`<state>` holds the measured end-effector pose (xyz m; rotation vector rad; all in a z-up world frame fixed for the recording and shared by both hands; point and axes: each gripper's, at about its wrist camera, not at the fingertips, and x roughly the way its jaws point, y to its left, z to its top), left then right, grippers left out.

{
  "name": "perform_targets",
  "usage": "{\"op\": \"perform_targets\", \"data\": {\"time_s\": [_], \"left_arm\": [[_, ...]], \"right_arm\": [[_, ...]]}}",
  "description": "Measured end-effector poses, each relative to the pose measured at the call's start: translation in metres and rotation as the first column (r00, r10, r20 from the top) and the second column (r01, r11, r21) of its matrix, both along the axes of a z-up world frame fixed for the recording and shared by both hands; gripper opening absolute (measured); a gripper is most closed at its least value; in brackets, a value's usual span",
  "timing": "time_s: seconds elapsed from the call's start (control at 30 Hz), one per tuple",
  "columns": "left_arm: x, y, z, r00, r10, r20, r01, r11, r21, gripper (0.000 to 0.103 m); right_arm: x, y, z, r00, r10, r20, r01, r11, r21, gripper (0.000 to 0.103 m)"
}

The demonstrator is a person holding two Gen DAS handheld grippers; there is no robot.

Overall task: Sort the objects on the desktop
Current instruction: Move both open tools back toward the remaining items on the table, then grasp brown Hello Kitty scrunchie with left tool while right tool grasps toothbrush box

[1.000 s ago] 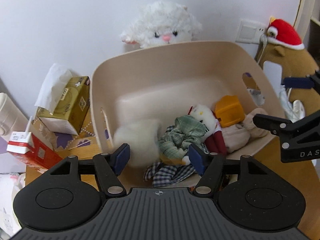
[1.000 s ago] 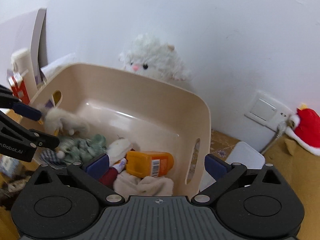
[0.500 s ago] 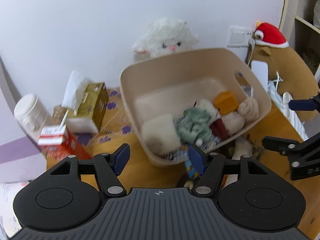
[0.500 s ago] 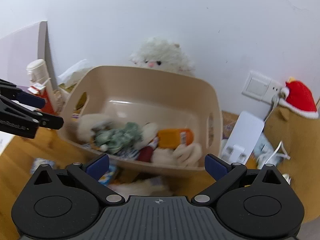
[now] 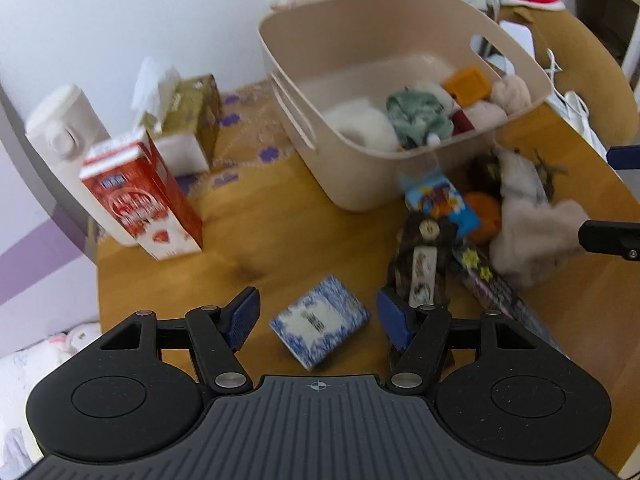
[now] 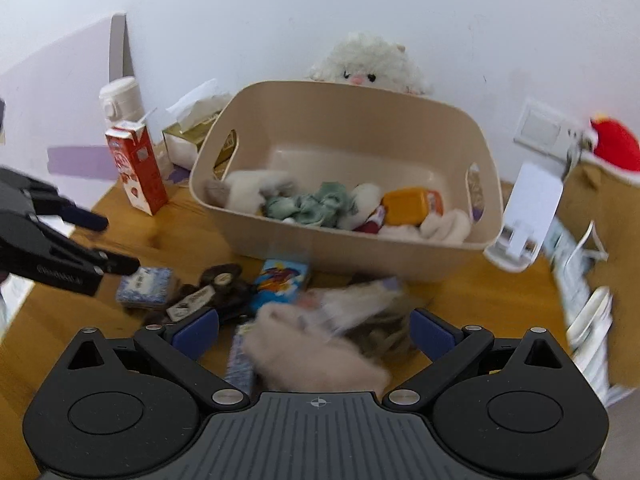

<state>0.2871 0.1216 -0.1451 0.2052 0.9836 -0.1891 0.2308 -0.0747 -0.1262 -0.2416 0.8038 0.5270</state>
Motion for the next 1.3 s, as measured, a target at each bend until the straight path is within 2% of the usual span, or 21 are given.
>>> {"op": "perform_targets", "data": {"time_s": [0.17, 0.33, 0.5, 0.77, 0.83, 1.0, 1.13, 1.27, 1.3], "left_arm": [[-0.004, -0.007, -0.011, 0.998, -0.064, -0.028, 0.063, 0.997, -0.033, 0.066], [-0.004, -0.019, -0.024, 0.994, -0.093, -0.062, 0.09, 0.994, -0.055, 0.066], [-0.003, -0.03, -0.034, 0.99, -0.117, -0.082, 0.111, 0.991, -0.075, 0.066], [0.0, -0.049, -0.045, 0.98, -0.174, -0.093, 0.166, 0.982, -0.086, 0.065], [0.002, -0.052, -0.05, 0.978, -0.178, -0.112, 0.168, 0.982, -0.09, 0.065], [0.008, -0.058, -0.061, 0.977, -0.169, -0.129, 0.158, 0.983, -0.09, 0.059], [0.013, -0.059, -0.065, 0.982, -0.149, -0.119, 0.143, 0.988, -0.059, 0.041], [0.013, -0.059, -0.065, 0.982, -0.151, -0.117, 0.145, 0.988, -0.057, 0.036], [0.011, -0.059, -0.065, 0.981, -0.153, -0.116, 0.147, 0.987, -0.057, 0.035]], "right_arm": [[-0.015, -0.004, -0.023, 0.996, -0.029, -0.082, 0.028, 1.0, -0.008, 0.103], [-0.029, -0.007, -0.042, 0.99, -0.013, -0.139, 0.009, 1.0, -0.026, 0.102], [-0.031, 0.002, -0.063, 0.985, 0.02, -0.174, -0.037, 0.995, -0.092, 0.094], [-0.024, 0.019, -0.082, 0.975, 0.058, -0.214, -0.084, 0.99, -0.115, 0.081], [-0.021, 0.022, -0.084, 0.971, 0.067, -0.228, -0.095, 0.989, -0.115, 0.072], [-0.016, 0.027, -0.091, 0.965, 0.088, -0.247, -0.122, 0.984, -0.128, 0.063], [-0.014, 0.03, -0.09, 0.966, 0.093, -0.239, -0.126, 0.984, -0.128, 0.055], [-0.012, 0.03, -0.088, 0.966, 0.097, -0.24, -0.13, 0.983, -0.127, 0.033], [-0.012, 0.029, -0.087, 0.965, 0.098, -0.242, -0.132, 0.983, -0.127, 0.021]]}}
